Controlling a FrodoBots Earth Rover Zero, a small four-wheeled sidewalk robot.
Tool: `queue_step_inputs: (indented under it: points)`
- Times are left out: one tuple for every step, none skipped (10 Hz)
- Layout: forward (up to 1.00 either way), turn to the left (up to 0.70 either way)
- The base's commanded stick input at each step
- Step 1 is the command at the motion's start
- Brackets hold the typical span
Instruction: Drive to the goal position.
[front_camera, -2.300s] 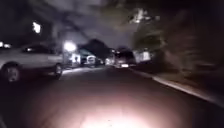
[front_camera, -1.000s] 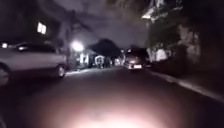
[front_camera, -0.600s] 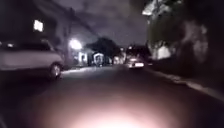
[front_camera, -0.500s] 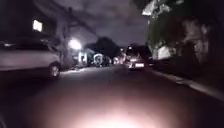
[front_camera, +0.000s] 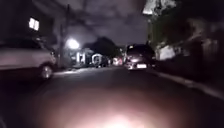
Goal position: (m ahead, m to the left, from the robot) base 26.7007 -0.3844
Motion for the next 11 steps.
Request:
queue_step_inputs:
  points:
    - [1.0,0.0]
    - [1.0,0.0]
    - [1.0,0.27]
    - [1.0,0.27]
    - [1.0,0.27]
    - [1.0,0.27]
    - [1.0,0.27]
    - [1.0,0.27]
    - [1.0,0.19]
    - [1.0,0.0]
    - [1.0,0.0]
